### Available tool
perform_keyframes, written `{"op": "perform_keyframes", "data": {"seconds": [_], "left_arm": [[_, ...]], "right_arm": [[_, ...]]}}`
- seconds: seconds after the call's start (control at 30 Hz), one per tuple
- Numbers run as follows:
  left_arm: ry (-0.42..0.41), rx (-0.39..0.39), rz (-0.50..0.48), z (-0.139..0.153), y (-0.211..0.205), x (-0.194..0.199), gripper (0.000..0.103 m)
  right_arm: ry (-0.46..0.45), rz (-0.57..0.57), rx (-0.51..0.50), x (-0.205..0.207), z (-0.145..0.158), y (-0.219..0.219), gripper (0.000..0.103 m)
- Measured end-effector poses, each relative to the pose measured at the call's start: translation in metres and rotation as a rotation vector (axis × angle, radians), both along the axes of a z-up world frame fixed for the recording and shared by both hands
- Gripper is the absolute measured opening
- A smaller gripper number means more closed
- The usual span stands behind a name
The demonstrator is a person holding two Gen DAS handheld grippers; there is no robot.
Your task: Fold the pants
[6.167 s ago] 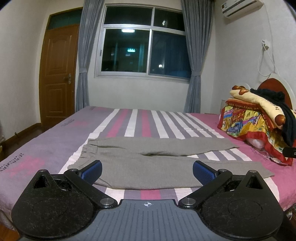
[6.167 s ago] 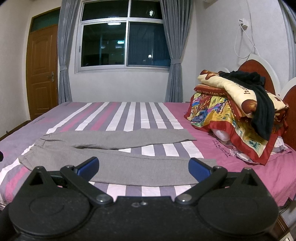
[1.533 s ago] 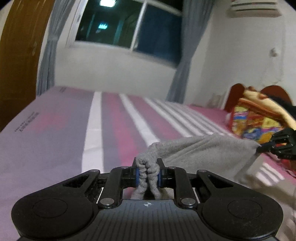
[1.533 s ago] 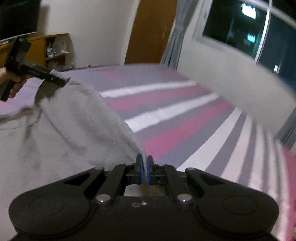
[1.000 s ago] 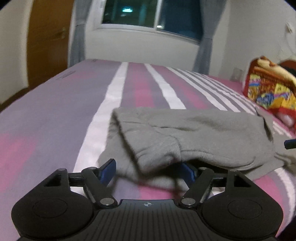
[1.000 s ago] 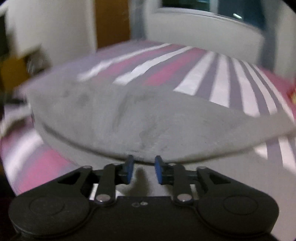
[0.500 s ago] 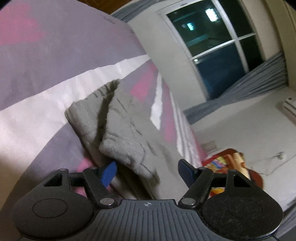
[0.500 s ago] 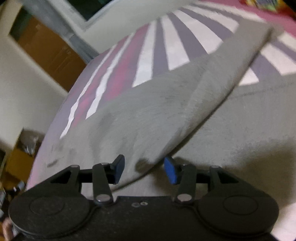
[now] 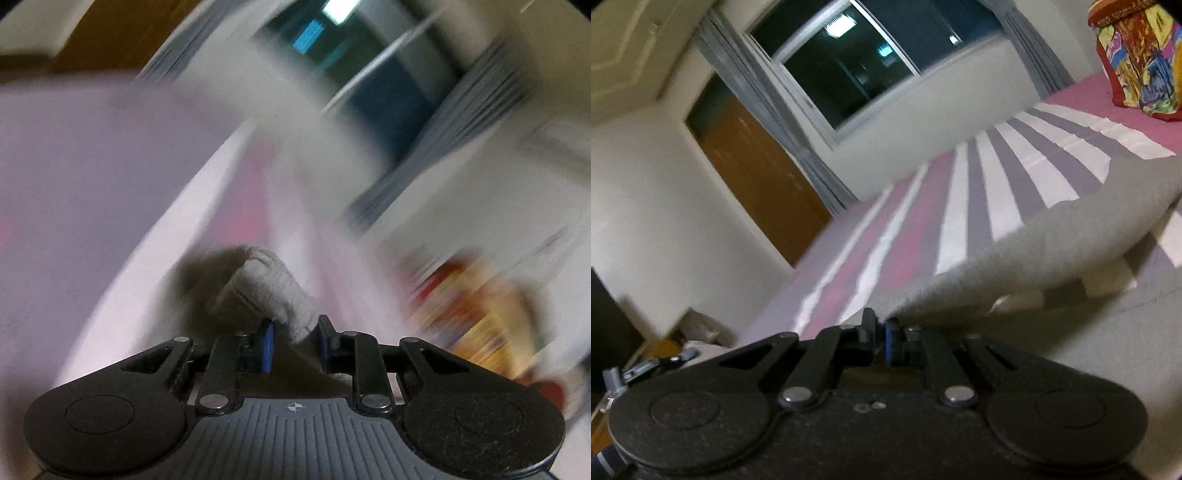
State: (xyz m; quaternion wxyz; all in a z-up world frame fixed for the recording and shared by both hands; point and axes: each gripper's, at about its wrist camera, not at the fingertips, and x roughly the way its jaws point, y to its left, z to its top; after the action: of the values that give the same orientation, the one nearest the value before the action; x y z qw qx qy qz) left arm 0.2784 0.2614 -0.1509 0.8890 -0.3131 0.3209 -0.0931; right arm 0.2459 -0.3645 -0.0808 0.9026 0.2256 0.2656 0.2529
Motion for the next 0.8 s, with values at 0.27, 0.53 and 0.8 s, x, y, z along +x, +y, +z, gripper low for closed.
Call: {"op": "perform_keyframes", "data": {"seconds": [0.27,0.53,0.8], "left_arm": [[0.071,-0.024,0.034,-0.023,-0.01,-0.007,0.025],[0.078,-0.027,0.068,-0.034,-0.004,-0.003,0.025],[-0.015,0.042,0.054,-0.005,-0.01,-0.02,0.024]], "right_arm": [[0.329,-0.042,-0.051,0.018,-0.088,0.014,0.015],[0.385,-0.076,-0.027,0.026,-0.092,0.009,0.006],[0.255,-0.02,0.019,-0.009,-0.049,-0.004,0.006]]}}
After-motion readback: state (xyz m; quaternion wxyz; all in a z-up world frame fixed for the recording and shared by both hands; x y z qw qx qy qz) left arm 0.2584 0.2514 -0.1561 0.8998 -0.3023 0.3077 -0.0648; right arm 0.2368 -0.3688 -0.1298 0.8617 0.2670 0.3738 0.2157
